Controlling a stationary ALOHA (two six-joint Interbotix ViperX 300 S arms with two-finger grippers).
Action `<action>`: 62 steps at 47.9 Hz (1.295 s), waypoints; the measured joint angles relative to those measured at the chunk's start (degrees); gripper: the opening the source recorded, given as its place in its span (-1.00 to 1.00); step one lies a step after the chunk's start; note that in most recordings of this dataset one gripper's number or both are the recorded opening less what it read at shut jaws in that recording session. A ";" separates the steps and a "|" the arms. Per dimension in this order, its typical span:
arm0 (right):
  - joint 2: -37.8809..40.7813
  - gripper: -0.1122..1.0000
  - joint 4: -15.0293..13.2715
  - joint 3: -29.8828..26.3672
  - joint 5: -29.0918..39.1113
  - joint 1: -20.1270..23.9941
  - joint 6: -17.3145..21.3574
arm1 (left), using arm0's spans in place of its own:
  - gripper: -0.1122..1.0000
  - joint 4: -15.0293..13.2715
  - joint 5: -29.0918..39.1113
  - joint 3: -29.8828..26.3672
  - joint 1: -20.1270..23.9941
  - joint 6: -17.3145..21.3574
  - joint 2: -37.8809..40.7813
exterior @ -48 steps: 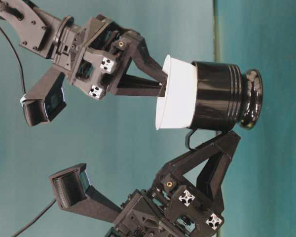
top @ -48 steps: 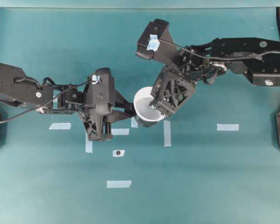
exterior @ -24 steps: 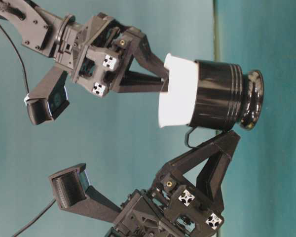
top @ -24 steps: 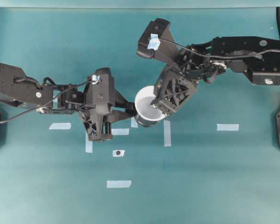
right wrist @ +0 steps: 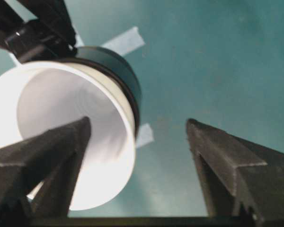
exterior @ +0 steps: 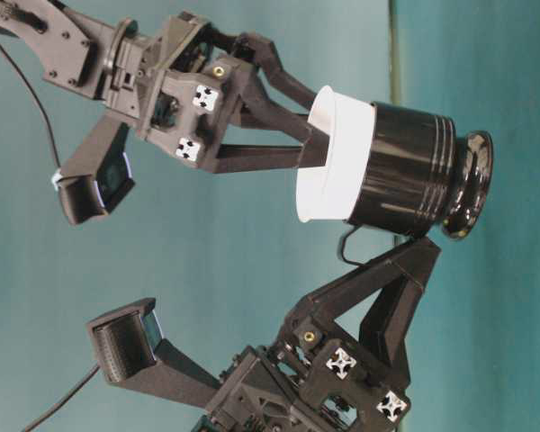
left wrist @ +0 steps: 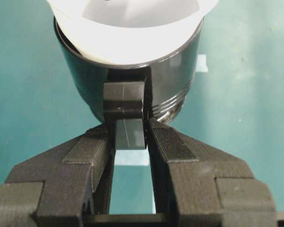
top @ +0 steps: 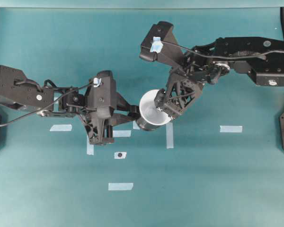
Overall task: Holding the cup holder with the left arm, the right arm places the cup into the cup holder.
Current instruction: 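Open right gripper and withdraw it from the cup, then lower the holder with the cup onto the table with left gripper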
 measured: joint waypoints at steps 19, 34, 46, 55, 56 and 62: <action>-6.59 0.74 -0.09 2.46 0.09 -0.26 0.00 | -0.32 0.00 -5.45 1.23 -0.62 -1.85 0.70; -12.13 0.74 0.09 8.26 -2.29 -0.26 0.26 | -0.32 0.00 -6.94 1.23 -1.49 -3.96 3.25; -14.59 0.74 0.09 12.74 -7.65 -0.26 4.75 | -0.32 0.00 -8.53 1.23 -1.49 -4.39 5.71; -15.21 0.74 0.18 15.38 -12.13 0.26 5.54 | -0.32 0.00 -9.14 1.14 -1.49 -4.39 8.17; -15.29 0.74 0.18 15.56 -12.48 0.35 5.54 | -0.32 0.00 -9.14 1.14 -1.58 -4.39 8.35; -15.56 0.74 0.18 16.52 -14.50 0.79 5.54 | -0.32 0.00 -9.93 0.88 -1.49 -4.39 9.23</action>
